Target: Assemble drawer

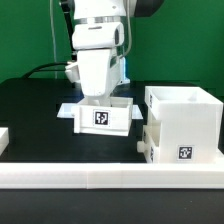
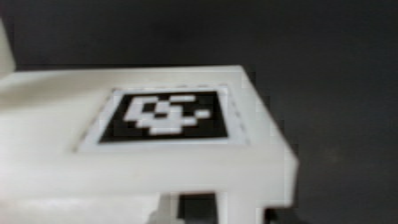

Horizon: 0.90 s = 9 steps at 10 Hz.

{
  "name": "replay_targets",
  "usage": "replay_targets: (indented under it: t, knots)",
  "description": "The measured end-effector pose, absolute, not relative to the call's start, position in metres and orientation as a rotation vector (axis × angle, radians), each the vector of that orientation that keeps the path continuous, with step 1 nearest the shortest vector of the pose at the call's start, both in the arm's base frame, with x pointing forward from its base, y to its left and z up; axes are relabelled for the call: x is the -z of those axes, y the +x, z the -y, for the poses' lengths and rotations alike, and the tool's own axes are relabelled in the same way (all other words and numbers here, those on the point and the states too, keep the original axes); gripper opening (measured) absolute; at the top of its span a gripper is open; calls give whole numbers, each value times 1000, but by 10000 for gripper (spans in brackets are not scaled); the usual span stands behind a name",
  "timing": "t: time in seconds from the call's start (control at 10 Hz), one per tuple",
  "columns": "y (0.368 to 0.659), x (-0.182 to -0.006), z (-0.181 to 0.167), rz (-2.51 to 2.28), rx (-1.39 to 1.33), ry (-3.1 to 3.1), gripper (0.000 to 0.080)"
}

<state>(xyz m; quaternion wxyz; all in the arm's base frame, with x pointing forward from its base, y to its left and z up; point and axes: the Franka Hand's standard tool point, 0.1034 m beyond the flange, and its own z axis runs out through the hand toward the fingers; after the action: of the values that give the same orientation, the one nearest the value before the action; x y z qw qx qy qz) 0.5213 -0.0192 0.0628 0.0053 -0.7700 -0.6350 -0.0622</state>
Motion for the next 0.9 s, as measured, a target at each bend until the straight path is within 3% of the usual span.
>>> replay_targets:
  t: [0.9]
  knots:
    - [522, -57, 11, 1988, 161, -2380, 41]
